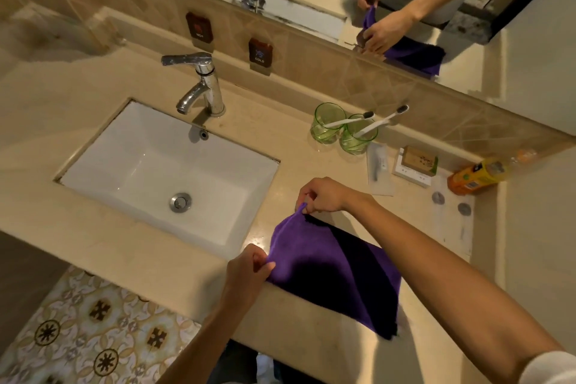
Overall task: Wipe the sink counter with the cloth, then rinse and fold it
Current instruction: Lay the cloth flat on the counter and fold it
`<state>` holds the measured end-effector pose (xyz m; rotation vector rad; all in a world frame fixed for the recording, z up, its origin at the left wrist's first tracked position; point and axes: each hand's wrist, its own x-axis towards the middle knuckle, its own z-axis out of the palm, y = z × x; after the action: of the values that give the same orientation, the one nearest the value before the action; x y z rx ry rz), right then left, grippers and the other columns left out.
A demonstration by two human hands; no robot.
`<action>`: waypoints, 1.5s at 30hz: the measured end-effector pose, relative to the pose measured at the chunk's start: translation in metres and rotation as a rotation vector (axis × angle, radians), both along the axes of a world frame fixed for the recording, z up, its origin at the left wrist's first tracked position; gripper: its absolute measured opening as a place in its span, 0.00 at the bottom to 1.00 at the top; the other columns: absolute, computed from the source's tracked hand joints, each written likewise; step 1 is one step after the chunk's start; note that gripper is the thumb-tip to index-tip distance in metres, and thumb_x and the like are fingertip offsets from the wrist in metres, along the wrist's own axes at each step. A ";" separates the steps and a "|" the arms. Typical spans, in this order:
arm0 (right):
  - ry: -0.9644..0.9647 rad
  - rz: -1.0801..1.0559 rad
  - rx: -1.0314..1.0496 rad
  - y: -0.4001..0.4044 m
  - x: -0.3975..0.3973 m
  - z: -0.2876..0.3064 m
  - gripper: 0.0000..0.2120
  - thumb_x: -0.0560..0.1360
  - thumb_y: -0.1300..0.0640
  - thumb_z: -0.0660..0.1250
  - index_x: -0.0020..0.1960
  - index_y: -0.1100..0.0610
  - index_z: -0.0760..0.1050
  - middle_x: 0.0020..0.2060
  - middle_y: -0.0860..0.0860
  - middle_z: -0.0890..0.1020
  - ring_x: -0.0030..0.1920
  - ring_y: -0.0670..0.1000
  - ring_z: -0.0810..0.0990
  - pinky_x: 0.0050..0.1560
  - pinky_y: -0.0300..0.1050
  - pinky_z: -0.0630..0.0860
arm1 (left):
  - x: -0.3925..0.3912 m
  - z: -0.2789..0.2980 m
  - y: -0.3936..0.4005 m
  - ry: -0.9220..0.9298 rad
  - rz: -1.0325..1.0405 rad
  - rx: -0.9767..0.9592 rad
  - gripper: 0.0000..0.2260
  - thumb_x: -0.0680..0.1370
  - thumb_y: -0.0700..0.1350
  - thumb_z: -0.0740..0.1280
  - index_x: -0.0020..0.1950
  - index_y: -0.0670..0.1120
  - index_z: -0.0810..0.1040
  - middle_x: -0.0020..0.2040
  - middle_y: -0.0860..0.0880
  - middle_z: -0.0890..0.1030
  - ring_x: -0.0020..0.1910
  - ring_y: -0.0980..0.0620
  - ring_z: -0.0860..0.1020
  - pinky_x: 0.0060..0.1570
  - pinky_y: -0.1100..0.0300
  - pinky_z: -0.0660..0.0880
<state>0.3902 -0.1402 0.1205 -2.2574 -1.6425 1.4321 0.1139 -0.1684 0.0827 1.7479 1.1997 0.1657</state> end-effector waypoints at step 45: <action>-0.521 -0.590 0.525 -0.255 -0.017 -0.070 0.19 0.81 0.54 0.59 0.68 0.61 0.75 0.69 0.57 0.78 0.69 0.57 0.76 0.72 0.51 0.70 | 0.160 -0.049 -0.130 0.142 -0.562 0.646 0.22 0.82 0.49 0.53 0.72 0.45 0.75 0.73 0.48 0.75 0.73 0.48 0.73 0.73 0.50 0.64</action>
<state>0.3730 -0.3953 0.0504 -2.5497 -1.0654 0.2622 0.2744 -0.2988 0.0336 2.6340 0.7379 0.0957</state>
